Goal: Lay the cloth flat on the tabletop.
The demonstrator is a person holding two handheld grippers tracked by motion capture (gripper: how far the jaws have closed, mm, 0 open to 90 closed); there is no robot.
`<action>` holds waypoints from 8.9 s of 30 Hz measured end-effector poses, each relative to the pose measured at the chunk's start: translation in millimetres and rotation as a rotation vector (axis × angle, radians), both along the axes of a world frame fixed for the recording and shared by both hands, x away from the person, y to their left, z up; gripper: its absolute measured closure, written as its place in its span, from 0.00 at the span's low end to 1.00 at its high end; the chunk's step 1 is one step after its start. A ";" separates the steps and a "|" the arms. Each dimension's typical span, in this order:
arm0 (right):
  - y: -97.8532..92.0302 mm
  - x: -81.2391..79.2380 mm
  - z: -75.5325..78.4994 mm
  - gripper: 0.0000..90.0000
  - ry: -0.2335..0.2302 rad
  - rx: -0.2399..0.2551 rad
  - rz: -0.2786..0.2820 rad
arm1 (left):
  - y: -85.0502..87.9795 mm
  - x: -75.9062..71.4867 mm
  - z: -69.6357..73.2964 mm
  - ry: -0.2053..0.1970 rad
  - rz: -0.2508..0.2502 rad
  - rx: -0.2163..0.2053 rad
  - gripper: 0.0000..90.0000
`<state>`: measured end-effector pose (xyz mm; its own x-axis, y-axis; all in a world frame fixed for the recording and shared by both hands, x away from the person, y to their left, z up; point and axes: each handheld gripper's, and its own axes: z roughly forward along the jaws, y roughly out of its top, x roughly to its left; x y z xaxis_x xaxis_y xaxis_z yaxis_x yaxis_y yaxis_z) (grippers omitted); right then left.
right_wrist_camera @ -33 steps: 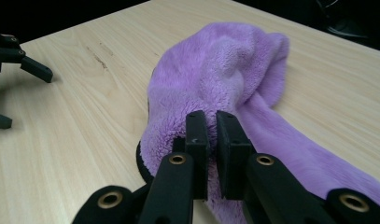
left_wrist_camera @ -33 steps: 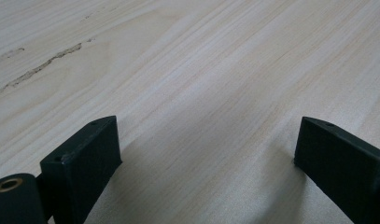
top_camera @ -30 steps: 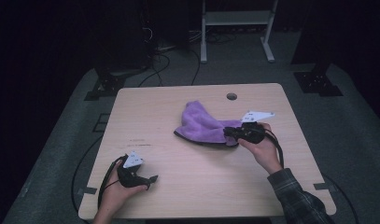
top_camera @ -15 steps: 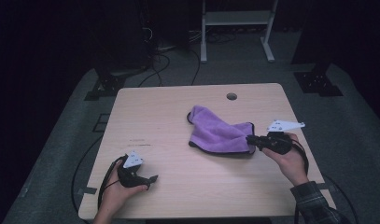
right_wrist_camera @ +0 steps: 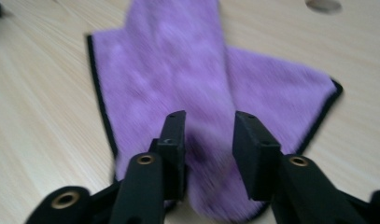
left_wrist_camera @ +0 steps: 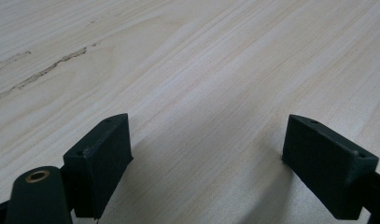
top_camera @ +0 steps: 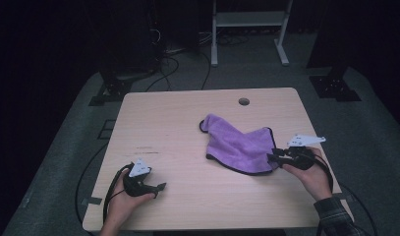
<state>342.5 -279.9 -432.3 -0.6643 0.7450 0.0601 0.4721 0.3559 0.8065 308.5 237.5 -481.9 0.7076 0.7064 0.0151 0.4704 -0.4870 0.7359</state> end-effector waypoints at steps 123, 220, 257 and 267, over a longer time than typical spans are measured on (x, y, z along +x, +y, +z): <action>-22.5 23.6 -28.7 0.52 0.036 0.009 -0.101 | -271.6 93.9 10.3 -0.012 -0.357 -0.090 0.44; 55.2 7.2 -5.6 0.59 -0.009 0.067 0.214 | -20.4 22.6 30.3 0.098 0.000 -0.180 0.91; 21.0 25.5 55.7 0.96 -0.133 0.125 0.090 | -12.9 43.2 104.2 -0.058 0.015 -0.358 0.92; -1.8 19.8 114.4 0.96 -0.296 0.194 0.027 | -14.1 35.8 176.3 -0.236 -0.021 -0.407 0.92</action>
